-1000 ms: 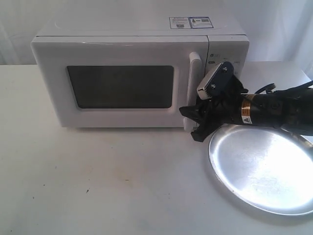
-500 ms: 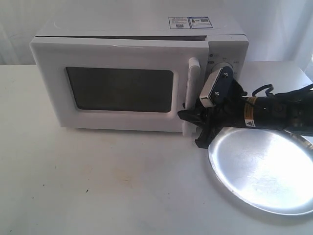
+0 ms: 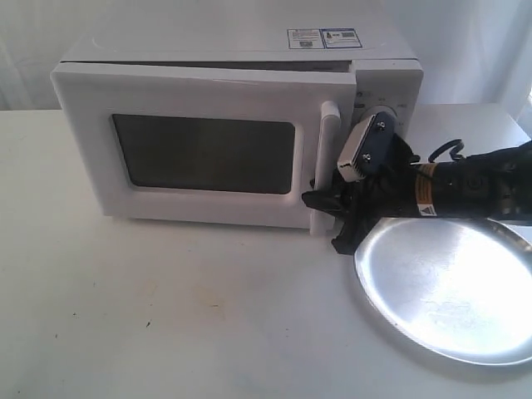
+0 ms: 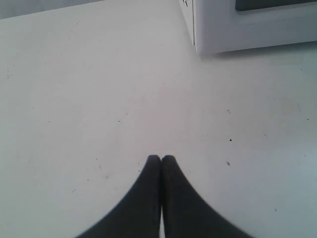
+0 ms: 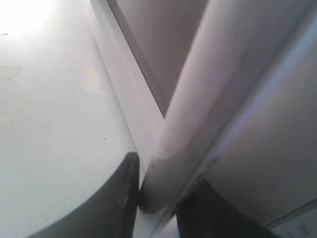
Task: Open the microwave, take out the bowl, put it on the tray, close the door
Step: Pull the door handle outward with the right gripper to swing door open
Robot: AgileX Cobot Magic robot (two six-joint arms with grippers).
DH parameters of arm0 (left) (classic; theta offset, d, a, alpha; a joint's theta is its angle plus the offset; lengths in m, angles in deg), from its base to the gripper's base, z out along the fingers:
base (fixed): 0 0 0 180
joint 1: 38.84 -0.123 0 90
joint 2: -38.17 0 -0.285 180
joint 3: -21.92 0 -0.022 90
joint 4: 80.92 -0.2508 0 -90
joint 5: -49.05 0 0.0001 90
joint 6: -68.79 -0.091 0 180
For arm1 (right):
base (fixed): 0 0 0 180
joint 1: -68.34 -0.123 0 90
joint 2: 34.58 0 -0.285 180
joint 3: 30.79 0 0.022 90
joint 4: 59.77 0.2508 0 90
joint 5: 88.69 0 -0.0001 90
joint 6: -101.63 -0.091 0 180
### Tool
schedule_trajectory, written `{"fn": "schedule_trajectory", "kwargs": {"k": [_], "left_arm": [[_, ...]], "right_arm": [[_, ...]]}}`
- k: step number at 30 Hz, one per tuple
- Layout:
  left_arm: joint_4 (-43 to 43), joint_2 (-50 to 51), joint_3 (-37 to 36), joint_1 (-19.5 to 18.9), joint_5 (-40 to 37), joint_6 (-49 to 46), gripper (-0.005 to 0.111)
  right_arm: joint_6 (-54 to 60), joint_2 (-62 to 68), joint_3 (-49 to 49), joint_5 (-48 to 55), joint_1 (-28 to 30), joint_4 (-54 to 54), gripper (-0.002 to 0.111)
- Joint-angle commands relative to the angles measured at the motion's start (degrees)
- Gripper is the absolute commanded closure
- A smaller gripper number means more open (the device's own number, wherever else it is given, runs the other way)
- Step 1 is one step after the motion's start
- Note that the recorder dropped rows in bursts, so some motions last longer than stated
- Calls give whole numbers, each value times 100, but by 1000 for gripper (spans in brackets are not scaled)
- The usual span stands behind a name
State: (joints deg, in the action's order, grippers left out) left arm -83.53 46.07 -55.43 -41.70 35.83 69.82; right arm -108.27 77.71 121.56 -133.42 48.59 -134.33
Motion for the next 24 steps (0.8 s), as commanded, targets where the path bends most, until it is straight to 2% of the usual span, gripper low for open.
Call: {"fn": "schedule_trajectory", "kwargs": {"k": [1,3,7,15,19,24], "left_arm": [[41,-12,14,24,-7,20,107],[41,-12,14,24,-7,20,107],[41,-12,14,24,-7,20,107],[41,-12,14,24,-7,20,107],[41,-12,14,24,-7,20,107],[41,-12,14,24,-7,20,107]], "right_arm": [[311,-512,-109,-217,-192,-513,108],[51,-761,-256,357,-192,-548,108],[-820,-1262,-633,2260,-192,-838,108],[-1264,-1734,-1206,3702,-192,-842,108],[-1264,-1774,-1049,3572,-192,-585,108],[-1031,-1774,-694,2574,-192,180,108]]}}
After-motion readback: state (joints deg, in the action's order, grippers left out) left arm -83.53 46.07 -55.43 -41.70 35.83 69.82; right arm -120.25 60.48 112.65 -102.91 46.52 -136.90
